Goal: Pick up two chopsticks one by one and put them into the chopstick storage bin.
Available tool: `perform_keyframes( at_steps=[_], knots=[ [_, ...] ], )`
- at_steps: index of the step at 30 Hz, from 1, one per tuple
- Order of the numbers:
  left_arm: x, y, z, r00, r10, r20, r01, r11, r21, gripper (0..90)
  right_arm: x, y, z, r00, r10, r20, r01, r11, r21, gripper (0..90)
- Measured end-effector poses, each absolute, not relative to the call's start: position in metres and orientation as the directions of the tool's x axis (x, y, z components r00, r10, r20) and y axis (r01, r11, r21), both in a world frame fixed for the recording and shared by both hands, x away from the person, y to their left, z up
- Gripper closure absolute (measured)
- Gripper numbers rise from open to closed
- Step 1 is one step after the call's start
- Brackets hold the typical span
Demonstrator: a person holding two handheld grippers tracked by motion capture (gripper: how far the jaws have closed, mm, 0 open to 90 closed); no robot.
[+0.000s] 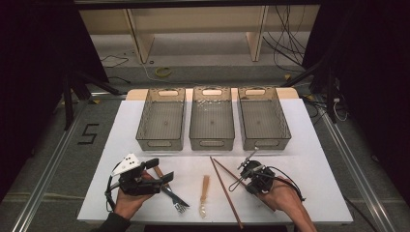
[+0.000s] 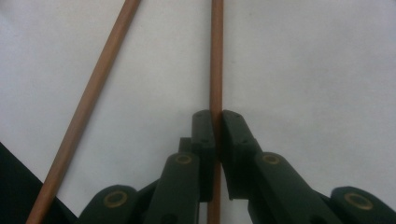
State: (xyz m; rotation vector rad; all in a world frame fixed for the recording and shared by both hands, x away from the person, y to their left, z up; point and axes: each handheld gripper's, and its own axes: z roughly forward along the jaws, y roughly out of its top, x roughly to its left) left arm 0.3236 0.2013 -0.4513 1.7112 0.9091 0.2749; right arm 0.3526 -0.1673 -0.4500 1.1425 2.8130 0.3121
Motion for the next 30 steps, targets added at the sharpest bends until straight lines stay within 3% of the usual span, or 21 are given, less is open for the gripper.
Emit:
perform_keyframes(
  at_steps=[14,20,30],
  knots=[
    [0.33,0.195,-0.447,0.703,0.668,-0.242,0.431,-0.13,0.893,16.0,0.351,-0.167,-0.422,-0.762,0.648,-0.007,0.616,0.727,0.303,84.8],
    [0.338,0.18,-0.431,0.763,0.625,-0.162,0.398,-0.258,0.881,16.1,0.35,-0.159,-0.414,-0.799,0.602,-0.017,0.568,0.763,0.308,84.8],
    [0.353,0.134,-0.413,0.883,0.469,-0.004,0.292,-0.542,0.788,17.0,0.337,-0.133,-0.403,-0.896,0.442,-0.04,0.409,0.856,0.316,84.8]
  ],
)
